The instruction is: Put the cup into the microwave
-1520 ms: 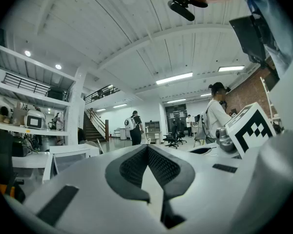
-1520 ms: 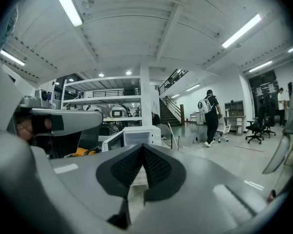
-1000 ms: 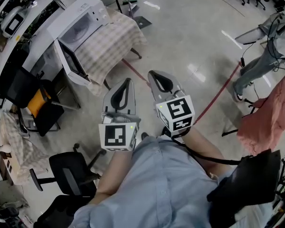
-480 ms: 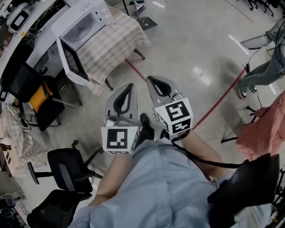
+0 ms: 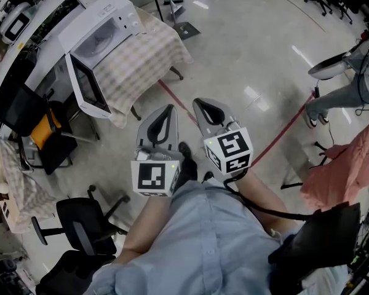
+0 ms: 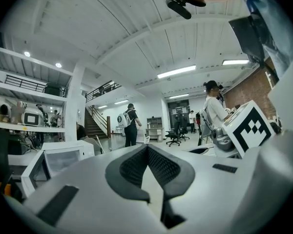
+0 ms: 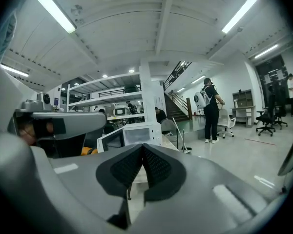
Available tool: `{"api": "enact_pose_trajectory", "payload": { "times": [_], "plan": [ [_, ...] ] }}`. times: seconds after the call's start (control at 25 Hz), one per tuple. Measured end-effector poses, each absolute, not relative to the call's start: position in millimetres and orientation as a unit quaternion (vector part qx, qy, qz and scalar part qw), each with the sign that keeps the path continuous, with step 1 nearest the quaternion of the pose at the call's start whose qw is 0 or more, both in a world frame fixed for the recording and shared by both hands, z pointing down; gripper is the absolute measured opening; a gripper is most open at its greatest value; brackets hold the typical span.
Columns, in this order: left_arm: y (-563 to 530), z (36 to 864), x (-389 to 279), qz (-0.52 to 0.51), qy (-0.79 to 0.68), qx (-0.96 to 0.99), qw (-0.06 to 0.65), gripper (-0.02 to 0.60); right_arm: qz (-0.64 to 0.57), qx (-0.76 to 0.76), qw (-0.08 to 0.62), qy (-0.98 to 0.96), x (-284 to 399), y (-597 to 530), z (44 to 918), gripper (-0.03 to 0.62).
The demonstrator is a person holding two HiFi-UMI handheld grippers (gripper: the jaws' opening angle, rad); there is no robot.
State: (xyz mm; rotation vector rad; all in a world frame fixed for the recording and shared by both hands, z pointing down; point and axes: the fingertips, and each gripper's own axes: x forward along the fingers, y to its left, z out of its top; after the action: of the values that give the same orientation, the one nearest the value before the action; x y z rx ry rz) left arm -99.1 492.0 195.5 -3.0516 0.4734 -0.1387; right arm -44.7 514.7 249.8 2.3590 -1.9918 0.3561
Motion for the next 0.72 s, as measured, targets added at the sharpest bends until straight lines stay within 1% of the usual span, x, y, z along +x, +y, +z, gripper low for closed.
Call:
{"api": "enact_pose_trajectory", "payload": {
  "times": [0.32,0.72],
  "plan": [
    [419,217,-74,-0.059,0.159,-0.985,0.003,0.005,0.144,0.747,0.025,-0.649,-24,442,273,0.002],
    [325,207,-45,-0.049,0.155,-0.987,0.002,0.005,0.136,0.750,0.033,-0.647,5,344,265,0.002]
  ]
}}
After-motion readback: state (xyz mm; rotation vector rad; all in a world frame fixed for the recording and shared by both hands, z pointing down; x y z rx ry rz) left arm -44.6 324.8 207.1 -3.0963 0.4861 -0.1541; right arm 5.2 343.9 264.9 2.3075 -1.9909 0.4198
